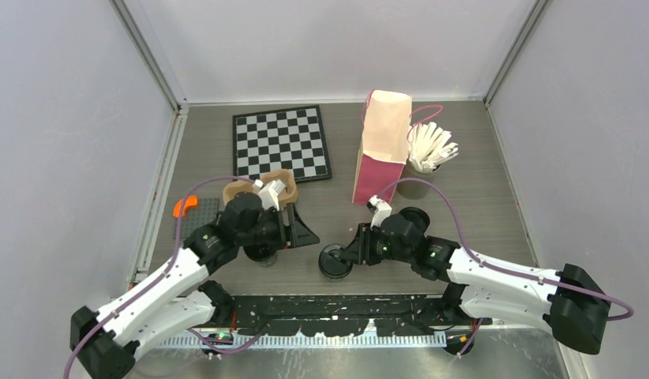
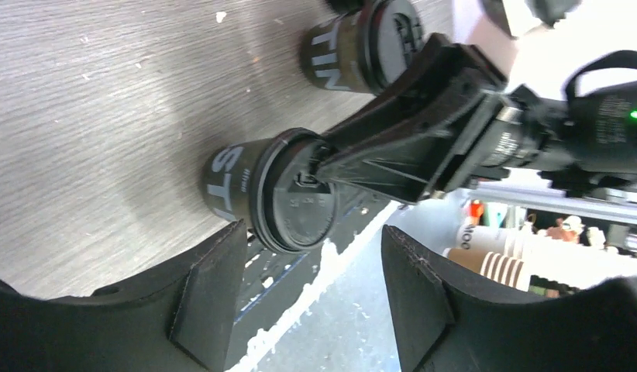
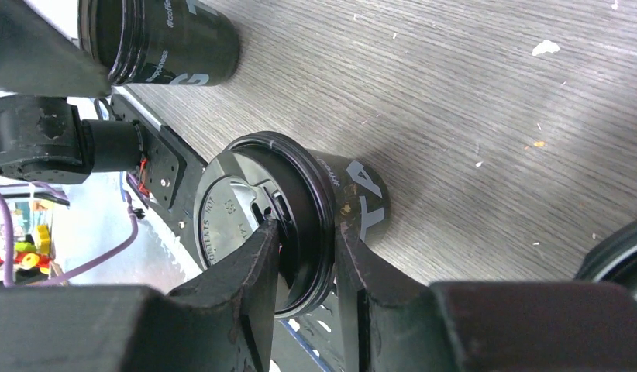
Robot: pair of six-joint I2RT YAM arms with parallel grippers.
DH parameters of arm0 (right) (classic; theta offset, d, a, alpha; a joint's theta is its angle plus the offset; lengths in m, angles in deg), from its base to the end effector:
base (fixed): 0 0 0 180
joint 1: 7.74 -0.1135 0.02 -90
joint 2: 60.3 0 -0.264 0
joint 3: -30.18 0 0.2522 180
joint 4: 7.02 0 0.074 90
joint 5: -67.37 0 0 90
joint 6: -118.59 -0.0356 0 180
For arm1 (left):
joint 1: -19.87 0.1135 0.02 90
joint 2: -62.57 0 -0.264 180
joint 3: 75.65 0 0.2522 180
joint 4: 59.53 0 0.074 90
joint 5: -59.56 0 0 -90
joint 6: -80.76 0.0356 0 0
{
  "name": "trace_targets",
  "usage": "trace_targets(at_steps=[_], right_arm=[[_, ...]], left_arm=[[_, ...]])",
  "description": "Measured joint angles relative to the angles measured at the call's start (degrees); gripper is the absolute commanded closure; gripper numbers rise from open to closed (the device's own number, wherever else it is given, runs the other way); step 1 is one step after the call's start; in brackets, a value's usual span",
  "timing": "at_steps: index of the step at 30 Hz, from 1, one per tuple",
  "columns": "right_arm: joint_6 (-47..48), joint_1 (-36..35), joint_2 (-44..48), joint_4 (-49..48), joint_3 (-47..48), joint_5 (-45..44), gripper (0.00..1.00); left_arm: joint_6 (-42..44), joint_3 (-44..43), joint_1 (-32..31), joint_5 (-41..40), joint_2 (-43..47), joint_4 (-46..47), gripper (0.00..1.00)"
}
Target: Pack the takeout coffee
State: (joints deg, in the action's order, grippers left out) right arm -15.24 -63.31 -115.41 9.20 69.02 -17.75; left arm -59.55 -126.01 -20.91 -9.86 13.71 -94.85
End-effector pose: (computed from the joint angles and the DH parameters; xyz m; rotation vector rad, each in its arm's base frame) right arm 0.1125 0.1695 0.2006 -0.2945 2.3277 1.0463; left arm 0.1339 -0.1320 0.2592 0.0325 2.4220 -1.2251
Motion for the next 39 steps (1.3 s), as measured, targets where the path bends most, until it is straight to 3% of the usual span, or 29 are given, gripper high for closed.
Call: trace_targets(at_steps=[8, 19, 27, 33, 39], right_arm=[[-3.8, -0.7, 0.1, -1.0, -0.7, -1.8, 0.64], [-8.1, -1.8, -1.5, -2.7, -0.5, -5.1, 0.65], [-9.8, -2.5, -0.1, -1.4, -0.8, -7.0, 0.64], [-10.8, -3.0, 0.8, -0.8, -1.2, -8.2, 0.64], [-11.8, -3.0, 3.0, -0.1, -2.2, -9.1, 0.52]], left_arm=[[-9.9, 9.4, -3.3, 0.5, 8.2, 2.8, 0.35], [-17.4, 14.2, -10.8, -4.7, 0.9, 10.2, 0.38], [-19.0, 15.5, -11.6, -7.3, -4.4, 18.6, 0.41], [-18.7, 15.6, -11.7, -9.0, -6.3, 21.8, 0.52], [-15.9, 12.2, -11.8, -10.5, -9.4, 20.5, 0.63]])
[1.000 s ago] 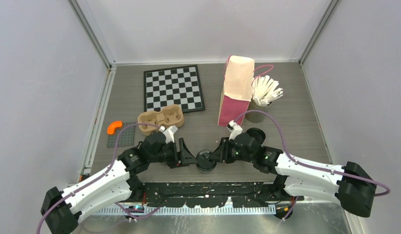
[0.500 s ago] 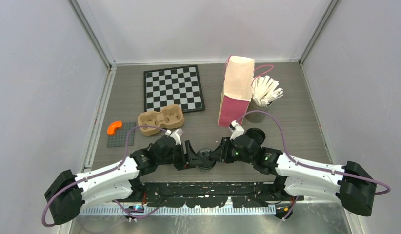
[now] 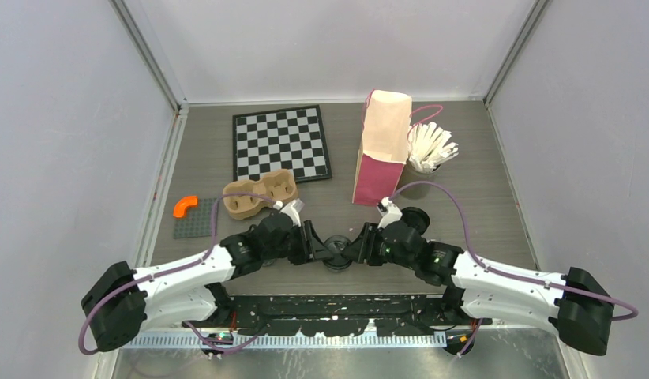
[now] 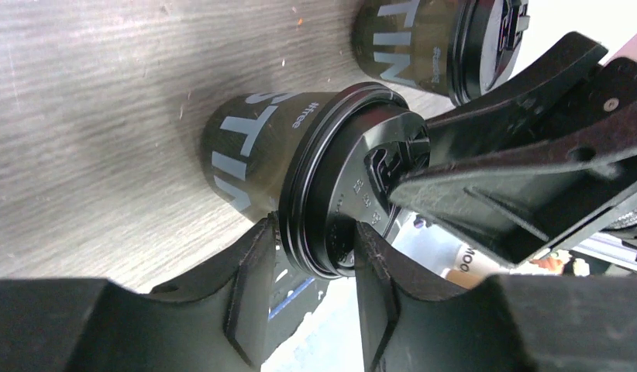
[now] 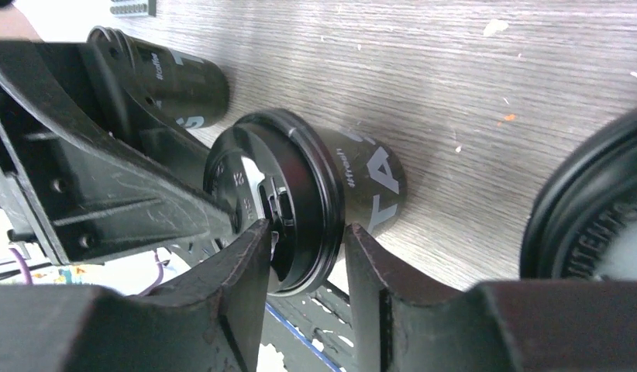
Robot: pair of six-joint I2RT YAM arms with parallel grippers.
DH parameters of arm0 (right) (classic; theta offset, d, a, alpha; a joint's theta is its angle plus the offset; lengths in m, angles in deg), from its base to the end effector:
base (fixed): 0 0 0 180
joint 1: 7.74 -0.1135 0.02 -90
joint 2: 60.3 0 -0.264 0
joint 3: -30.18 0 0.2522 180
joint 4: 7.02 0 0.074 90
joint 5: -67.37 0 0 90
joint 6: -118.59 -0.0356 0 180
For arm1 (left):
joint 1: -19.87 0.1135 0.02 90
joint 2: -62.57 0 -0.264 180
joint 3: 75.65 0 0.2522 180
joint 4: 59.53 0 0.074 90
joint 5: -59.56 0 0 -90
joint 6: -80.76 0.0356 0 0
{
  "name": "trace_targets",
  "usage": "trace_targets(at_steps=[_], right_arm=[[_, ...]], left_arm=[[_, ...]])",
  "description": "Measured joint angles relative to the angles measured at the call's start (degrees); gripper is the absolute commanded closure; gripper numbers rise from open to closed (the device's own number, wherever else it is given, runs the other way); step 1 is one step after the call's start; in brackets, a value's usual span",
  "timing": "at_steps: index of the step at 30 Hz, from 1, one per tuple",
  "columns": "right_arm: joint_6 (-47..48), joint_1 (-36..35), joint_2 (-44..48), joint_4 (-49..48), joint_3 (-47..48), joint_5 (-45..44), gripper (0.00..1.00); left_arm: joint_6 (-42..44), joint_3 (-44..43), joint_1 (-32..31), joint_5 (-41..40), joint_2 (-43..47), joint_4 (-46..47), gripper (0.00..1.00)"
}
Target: Pack the takeout coffee
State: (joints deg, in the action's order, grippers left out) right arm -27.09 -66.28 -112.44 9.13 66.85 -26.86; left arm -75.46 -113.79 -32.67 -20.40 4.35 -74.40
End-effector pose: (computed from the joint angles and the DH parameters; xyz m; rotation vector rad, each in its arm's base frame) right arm 0.1036 0.1644 0.1973 -0.0101 2.3259 1.0442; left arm 0.1211 -0.1683 0.1889 -0.1851 2.5090 -1.2395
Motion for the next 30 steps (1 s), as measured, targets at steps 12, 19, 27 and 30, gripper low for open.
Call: trace_targets(at_steps=[12, 19, 27, 30], right_arm=[[4.7, 0.6, 5.7, 14.8, 3.9, -2.3, 0.44], [8.6, 3.3, 8.4, 23.2, 9.8, -3.7, 0.49], [12.2, 6.3, 5.6, 24.8, 12.3, -2.1, 0.55], [12.9, 10.0, 4.6, 25.0, 12.3, 0.3, 0.55]], left_arm=[[12.4, -13.2, 0.0, 0.9, -12.2, -6.8, 0.68], [15.3, -16.5, 0.0, 2.3, -15.8, -7.8, 0.68], [16.7, -16.7, 0.1, 3.0, -15.8, -8.0, 0.69], [18.0, -17.3, 0.6, 3.6, -16.1, -9.0, 0.68]])
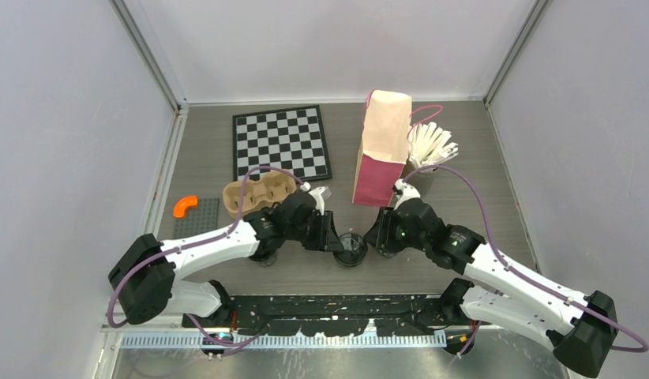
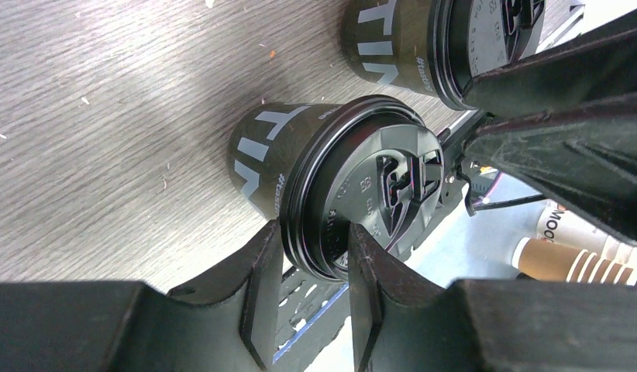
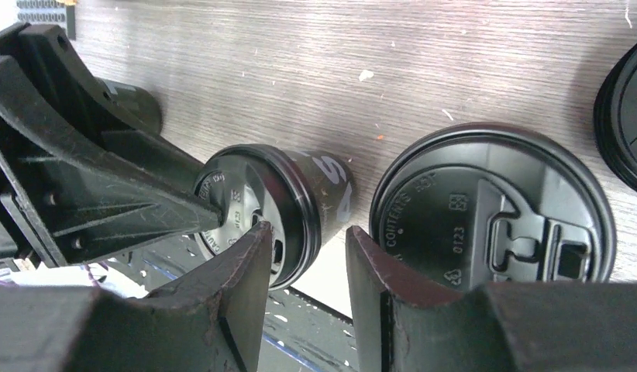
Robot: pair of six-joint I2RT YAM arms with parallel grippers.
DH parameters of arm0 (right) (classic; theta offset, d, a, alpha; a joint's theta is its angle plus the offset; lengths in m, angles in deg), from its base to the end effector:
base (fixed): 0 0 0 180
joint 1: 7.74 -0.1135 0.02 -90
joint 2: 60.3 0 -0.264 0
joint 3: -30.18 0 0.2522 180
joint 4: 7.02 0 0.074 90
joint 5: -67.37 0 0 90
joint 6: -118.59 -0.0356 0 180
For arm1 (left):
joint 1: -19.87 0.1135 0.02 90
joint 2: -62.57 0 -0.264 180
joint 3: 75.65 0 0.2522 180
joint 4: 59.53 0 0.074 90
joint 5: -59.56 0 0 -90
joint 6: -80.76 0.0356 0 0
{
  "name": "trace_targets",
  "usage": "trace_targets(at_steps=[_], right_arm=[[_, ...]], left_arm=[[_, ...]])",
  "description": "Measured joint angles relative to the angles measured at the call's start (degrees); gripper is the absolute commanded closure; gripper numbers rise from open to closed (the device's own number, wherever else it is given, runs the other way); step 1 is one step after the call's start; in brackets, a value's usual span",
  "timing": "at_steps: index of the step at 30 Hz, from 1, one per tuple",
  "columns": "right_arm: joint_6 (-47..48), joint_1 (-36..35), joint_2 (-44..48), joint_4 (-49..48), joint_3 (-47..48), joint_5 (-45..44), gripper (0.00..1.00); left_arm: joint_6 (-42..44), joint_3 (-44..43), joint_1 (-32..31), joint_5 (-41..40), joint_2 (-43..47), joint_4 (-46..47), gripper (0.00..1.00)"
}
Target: Pack the takeout coffee
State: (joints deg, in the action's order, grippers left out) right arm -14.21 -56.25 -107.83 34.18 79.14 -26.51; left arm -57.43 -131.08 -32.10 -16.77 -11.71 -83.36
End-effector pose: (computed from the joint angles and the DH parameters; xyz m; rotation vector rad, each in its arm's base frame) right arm 0.1198 0.1318 0.2445 -0.0808 2.3793 0.7416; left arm 0.1579 -0.2155 0.2125 0.2206 2.5751 -1.0658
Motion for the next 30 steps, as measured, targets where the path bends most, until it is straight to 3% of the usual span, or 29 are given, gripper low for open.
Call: trace_targets(at_steps=[6, 11, 20, 30], right_arm=[[0.9, 3.2, -1.6, -2.5, -0.3, 7.7, 0.5], [0.9, 3.3, -2.7, -5.2, -1.3, 11.6, 0.54], [0.9, 3.5, -5.0, -7.7, -1.5, 12.6, 0.6], [-1.1, 3.7, -4.1, -10.2, -3.9, 12.1, 0.6]], left_arm=[[2.9, -2.3, 1.0, 1.4, -1.3, -2.7, 0.68], [4.3, -3.6, 1.3, 2.4, -2.4, -3.8, 0.69], [5.2, -4.4, 2.6, 3.4, -3.3, -4.8, 0.68], [5.3, -4.4, 3.9, 5.2, -3.8, -4.8, 0.69]])
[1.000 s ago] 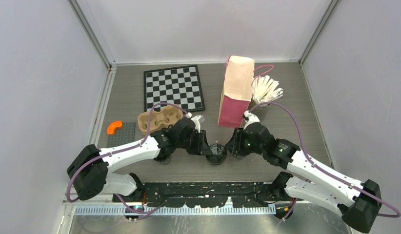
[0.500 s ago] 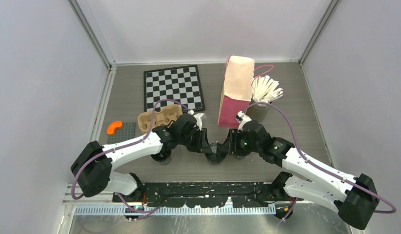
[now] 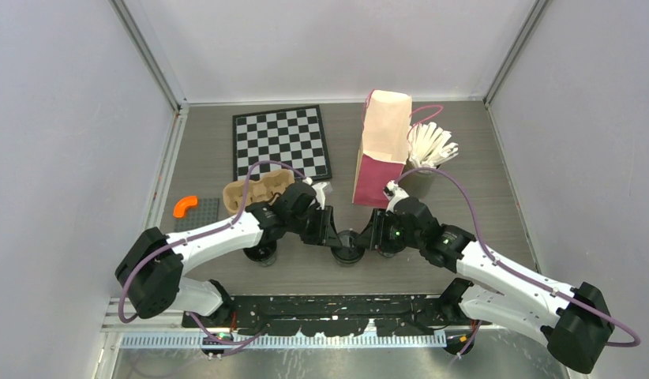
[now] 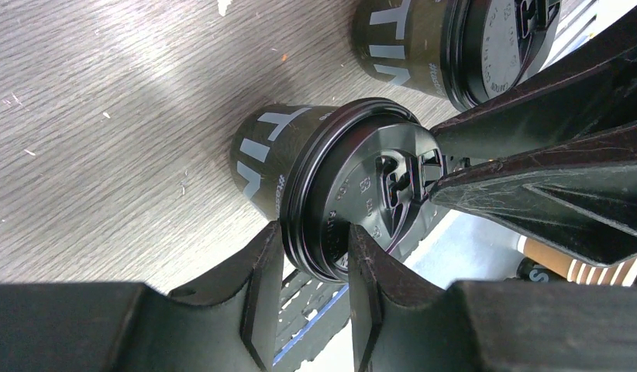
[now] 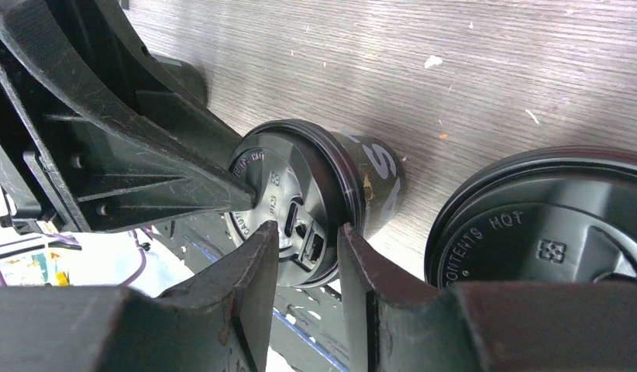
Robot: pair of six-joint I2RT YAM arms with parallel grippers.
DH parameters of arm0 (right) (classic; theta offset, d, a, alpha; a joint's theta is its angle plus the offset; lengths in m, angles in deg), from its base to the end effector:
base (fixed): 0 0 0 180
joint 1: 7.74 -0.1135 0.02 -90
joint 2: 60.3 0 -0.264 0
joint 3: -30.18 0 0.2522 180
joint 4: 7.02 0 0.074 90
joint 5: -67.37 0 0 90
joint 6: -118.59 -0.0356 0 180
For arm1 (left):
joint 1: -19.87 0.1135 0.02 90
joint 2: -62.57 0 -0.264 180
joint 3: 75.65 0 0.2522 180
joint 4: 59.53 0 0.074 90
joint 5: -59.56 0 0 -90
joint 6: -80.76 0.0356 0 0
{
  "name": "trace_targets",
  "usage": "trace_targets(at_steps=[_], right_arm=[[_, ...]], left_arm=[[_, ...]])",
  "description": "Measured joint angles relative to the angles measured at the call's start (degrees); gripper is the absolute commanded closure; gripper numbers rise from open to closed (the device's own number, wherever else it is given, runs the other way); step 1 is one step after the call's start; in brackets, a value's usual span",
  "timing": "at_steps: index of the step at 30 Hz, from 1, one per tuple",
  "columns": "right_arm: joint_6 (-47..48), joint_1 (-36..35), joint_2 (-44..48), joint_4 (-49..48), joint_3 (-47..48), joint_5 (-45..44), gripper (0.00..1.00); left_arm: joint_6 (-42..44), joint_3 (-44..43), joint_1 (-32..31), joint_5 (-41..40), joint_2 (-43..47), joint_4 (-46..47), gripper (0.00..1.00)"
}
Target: Pack the takeout coffee
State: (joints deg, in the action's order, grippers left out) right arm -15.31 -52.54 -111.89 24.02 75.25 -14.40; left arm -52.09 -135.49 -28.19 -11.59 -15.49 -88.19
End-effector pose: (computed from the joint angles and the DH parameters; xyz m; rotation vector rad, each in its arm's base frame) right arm 0.1335 0.1397 0.2251 -0.1044 2.4105 0.9542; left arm 0.1776 -0.2149 0.2143 0.2932 2.6316 -1.0517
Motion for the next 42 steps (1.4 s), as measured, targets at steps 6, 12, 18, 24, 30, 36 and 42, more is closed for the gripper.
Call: trace_targets(at_steps=[6, 12, 18, 24, 30, 36, 42], right_arm=[[-0.9, 0.0, 0.0, -0.4, -0.5, -0.4, 0.6], [-1.5, 0.0, 0.6, -1.6, -1.7, -0.5, 0.6], [-1.5, 0.0, 0.3, -1.5, -1.6, -0.9, 0.63], [-1.7, 0.2, 0.1, -2.3, -2.3, -1.8, 0.71], [-1.8, 0.4, 0.7, -1.6, -2.1, -3.1, 0.66], [-0.6, 0.2, 0.2, 3.5, 2.1, -3.1, 0.44], [3.5, 0.2, 0.5, 10.2, 7.4, -4.3, 0.25]], left_arm=[[0.0, 0.2, 0.5, 0.8, -0.2, 0.5, 0.7], [-0.1, 0.5, 0.8, 2.5, -0.7, 1.5, 0.7], [-0.7, 1.9, 1.4, 4.9, -0.9, 4.1, 0.71], [-2.9, 4.2, 1.9, 6.9, -2.0, 8.5, 0.73], [-5.2, 6.1, 2.3, 8.4, -1.4, 12.4, 0.7], [-4.7, 5.1, 2.0, 7.5, -0.6, 10.7, 0.56], [-2.8, 0.7, 1.6, 5.2, -0.6, 2.4, 0.46]])
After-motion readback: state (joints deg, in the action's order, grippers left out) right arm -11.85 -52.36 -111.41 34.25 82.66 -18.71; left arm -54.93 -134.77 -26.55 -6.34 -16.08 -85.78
